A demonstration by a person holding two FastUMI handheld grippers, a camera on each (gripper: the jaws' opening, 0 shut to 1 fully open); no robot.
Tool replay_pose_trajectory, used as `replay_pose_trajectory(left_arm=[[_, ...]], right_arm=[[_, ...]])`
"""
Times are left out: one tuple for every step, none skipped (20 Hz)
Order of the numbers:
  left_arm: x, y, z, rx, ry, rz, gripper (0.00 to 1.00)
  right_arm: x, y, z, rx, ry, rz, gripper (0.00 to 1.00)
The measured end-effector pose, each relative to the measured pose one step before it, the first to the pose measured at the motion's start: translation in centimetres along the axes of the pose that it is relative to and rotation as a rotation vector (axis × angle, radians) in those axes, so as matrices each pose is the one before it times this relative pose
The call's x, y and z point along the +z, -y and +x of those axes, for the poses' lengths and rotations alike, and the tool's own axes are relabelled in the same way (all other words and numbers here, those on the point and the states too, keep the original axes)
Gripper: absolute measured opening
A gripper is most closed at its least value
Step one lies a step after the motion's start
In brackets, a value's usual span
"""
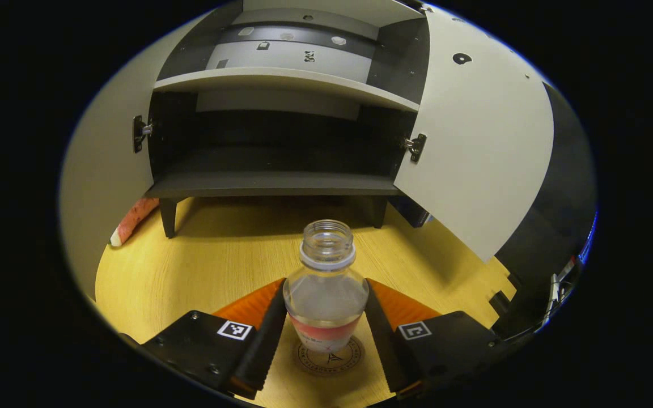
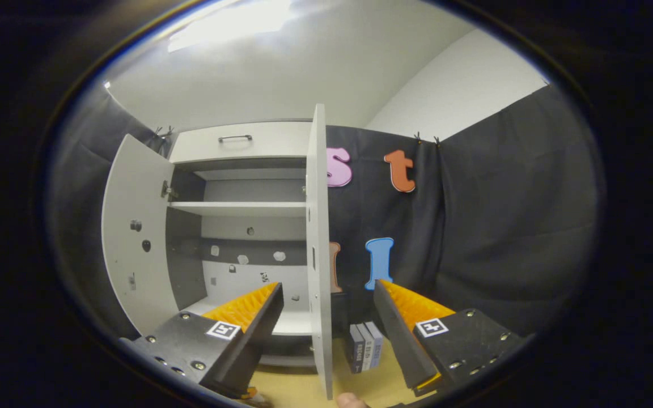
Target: Grasp the bottle in the cabinet with the left hand and place it on the coaster, then close the right door with the right hand and the left door with the left hand.
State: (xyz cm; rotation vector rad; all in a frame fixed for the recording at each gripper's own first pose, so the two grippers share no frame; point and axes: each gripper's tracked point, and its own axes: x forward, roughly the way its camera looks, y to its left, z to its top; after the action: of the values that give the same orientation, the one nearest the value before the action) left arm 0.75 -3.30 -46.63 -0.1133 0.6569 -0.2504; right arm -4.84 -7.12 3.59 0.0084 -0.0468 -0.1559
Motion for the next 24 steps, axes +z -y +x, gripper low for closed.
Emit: replay_pose_trajectory(left_arm=[[0.145,0.14,-0.039,-0.00058,0.0086,0.00777,0.79],[-0.062,0.153,-0.147,0.00044,0.00096,0.01065,0.79],[-0.367,0.336,-0.178,-0.00228,-0.00188,0.00972,0.79],[-0.228,0.256,-0.288,-0.00086,0.005,0.00371,0.79],[-0.163,0.12,-0.178,-0.00258,0.00278,0.00041,0.8],[-0.206,0.089,-0.097,-0.00171,-0.00031,-0.00279,0.8],[-0.348,0.088,-0.019,-0.00059,-0.00692,-0.00749,0.8],[-0.653,-0.086,-0.126,0.00471,-0.01662,-0.00312,0.82],[-0.69,-0.216,-0.12,0.00688,-0.0242,-0.00159,0.82],[-0.337,-0.129,-0.357,0.00654,-0.00789,-0.00356,0.82],[0.088,-0.109,-0.099,0.00198,0.00728,-0.00059,0.83],[0.185,0.051,-0.185,-0.0024,0.00553,0.00076,0.83],[0.002,0.023,-0.125,-0.00284,0.0027,0.00226,0.83],[0.126,0.006,-0.141,-0.00159,0.00007,0.00429,0.83],[0.144,0.118,-0.108,-0.00439,0.0013,0.0021,0.83],[0.211,0.167,-0.186,-0.00486,0.00186,0.0018,0.83],[0.186,0.209,-0.275,-0.00858,0.00488,0.00614,0.83],[0.254,0.346,-0.24,-0.01107,0.00828,0.01476,0.83],[0.165,0.127,-0.206,-0.0034,0.00179,0.01356,0.83],[0.192,0.117,-0.191,-0.00095,0.00398,0.01607,0.83],[0.116,0.055,-0.178,-0.00027,0.00132,0.01124,0.83],[0.138,0.045,-0.207,-0.00011,0.00181,0.00464,0.83],[0.051,0.039,-0.247,-0.00038,-0.00054,-0.00102,0.83],[0.015,0.109,-0.294,-0.00075,-0.00013,0.00015,0.83]], right_arm=[[-0.044,0.156,-0.031,-0.00366,0.00022,-0.00181,0.95],[-0.061,0.109,0.038,-0.00244,-0.00283,-0.00107,0.96],[-0.139,0.067,-0.043,-0.00079,-0.0031,0.00042,0.96],[0.001,-0.028,0.108,-0.00049,-0.00067,0.0021,0.96],[-0.037,-0.067,0.064,0.00122,-0.00175,0.00199,0.96],[-0.064,-0.075,0.03,0.00274,-0.00029,0.00087,0.96],[-0.051,-0.023,0.087,0.00222,-0.00013,-0.00081,0.95],[-0.002,-0.101,0.149,0.00291,-0.00052,-0.00216,0.96],[-0.185,-0.098,0.069,0.00269,-0.00203,-0.00311,0.96],[-0.131,-0.051,0.055,0.0026,-0.00314,-0.00284,0.95],[-0.164,-0.076,0.123,0.00267,-0.00261,-0.00166,0.95],[-0.118,-0.075,0.083,0.00245,-0.00221,-0.00061,0.96],[-0.077,-0.081,0.085,0.00127,-0.00182,0.00014,0.96],[-0.138,0.025,0.126,0.00124,-0.00146,0.00098,0.95],[-0.087,-0.074,0.078,0.00173,-0.00231,0.00178,0.95],[-0.072,0.022,0.032,0.00182,-0.00029,0.00124,0.95],[0.028,-0.015,0.064,0.00048,0.00094,0.00068,0.95],[-0.035,-0.004,0.107,0.00123,-0.00022,0.00092,0.95],[-0.068,0.013,0.023,0.00087,0.00018,0.00181,0.95],[-0.027,0.021,0.086,0.00147,0.00031,0.00334,0.95],[-0.032,-0.013,0.01,0.00184,0.00198,0.00424,0.95],[-0.008,-0.022,0.099,0.00069,0.00052,0.0045,0.95],[-0.106,-0.042,0.037,0.00194,-0.00185,0.00453,0.95],[-0.066,-0.036,0.046,0.00251,-0.00046,0.00329,0.96]])
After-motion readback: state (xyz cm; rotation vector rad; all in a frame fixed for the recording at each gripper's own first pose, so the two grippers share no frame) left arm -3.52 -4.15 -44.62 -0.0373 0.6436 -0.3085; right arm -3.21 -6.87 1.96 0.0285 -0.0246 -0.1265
